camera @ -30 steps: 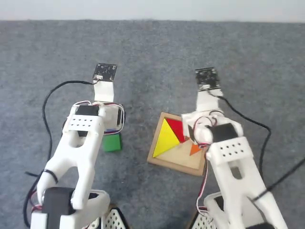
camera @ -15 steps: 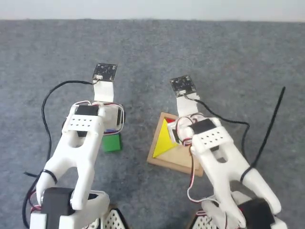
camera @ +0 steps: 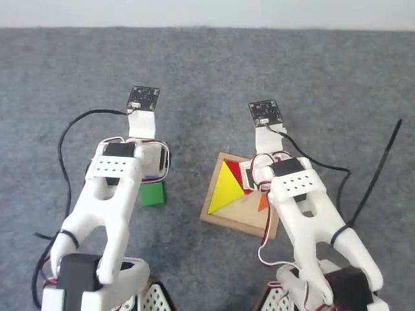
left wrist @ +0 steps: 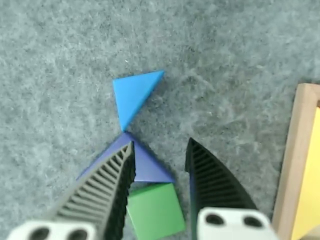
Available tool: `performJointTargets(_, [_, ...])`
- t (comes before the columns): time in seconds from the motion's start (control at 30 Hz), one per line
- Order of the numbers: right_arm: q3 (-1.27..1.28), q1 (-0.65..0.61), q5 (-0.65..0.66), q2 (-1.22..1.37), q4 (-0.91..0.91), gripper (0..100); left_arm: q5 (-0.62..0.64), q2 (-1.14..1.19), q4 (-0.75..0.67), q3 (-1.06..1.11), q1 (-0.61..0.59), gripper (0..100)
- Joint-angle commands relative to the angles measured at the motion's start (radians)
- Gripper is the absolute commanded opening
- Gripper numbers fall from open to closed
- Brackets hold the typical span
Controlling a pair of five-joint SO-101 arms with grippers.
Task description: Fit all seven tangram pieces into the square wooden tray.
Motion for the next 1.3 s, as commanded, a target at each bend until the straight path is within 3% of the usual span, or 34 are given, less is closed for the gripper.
performJointTargets(0.0, [-0.034, -0.008, 0.012, -0.071, 0.013, 0.7, -0.011, -0.005, -0.021, -0.045, -0.002, 16])
performJointTargets(0.2, [-0.026, -0.176, 0.015, -0.214, 0.128, 0.7, -0.011, -0.005, -0.021, -0.045, -0.002, 16])
performJointTargets(0.4, [0.025, -0.174, 0.057, -0.219, 0.111, 0.7, -0.011, -0.005, -0.021, -0.045, -0.002, 16])
performJointTargets(0.73, [0.107, -0.022, 0.106, -0.220, 0.077, 0.9, -0.006, -0.005, -0.021, -0.044, -0.002, 16])
performJointTargets(1.13, [0.100, 0.004, 0.106, -0.232, 0.082, 0.9, -0.006, -0.005, -0.021, -0.041, -0.002, 16])
performJointTargets(1.27, [-0.012, 0.113, 0.110, -0.211, 0.071, 1.0, -0.006, -0.005, -0.021, -0.041, -0.002, 16])
